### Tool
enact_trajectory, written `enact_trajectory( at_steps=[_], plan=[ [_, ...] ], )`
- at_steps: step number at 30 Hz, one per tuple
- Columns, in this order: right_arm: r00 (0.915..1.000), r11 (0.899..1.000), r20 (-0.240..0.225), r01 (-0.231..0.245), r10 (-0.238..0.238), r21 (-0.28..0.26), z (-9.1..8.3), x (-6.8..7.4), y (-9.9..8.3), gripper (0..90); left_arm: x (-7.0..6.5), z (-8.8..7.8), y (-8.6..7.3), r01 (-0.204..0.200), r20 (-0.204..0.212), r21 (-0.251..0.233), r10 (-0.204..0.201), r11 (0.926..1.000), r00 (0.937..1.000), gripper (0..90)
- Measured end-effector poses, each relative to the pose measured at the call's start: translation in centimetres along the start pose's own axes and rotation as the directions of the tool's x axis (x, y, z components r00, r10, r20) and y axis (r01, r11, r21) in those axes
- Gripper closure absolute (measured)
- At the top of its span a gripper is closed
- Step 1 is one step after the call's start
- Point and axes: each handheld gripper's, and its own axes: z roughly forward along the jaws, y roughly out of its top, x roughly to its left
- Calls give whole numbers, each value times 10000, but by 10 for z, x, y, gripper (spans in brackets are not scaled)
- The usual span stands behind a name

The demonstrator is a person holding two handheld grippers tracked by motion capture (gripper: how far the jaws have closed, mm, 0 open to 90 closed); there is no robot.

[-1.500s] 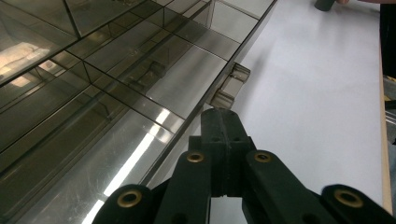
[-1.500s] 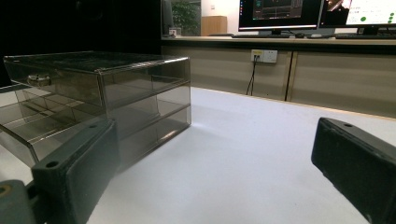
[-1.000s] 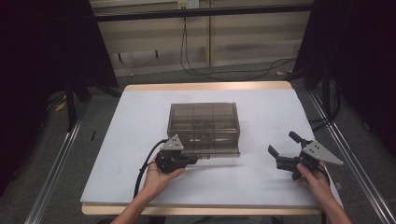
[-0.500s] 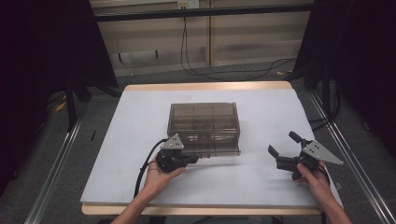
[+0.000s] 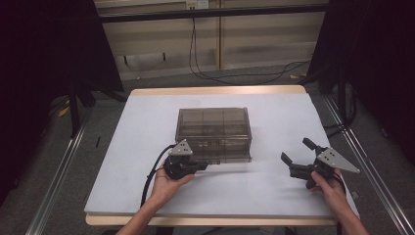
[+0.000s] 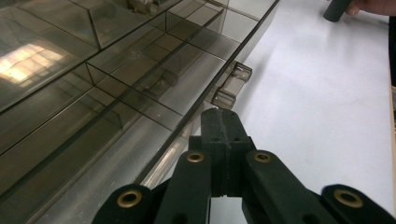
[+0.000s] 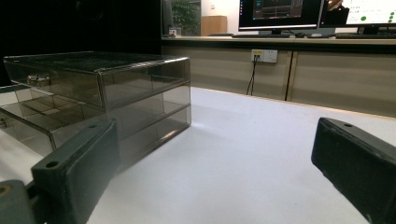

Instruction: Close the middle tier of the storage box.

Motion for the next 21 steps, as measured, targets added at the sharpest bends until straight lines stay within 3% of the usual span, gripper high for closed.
enact_trajectory(
  at_steps=[8,21],
  plan=[
    [10000,10000,-4,-14,14,3,0,0,0,8,0,0,0,140,44,-190,-139,9997,9999,900],
    [10000,10000,-2,-6,6,-3,0,0,0,8,2,1,2,51,-82,-64,-51,10000,10000,900]
  ],
)
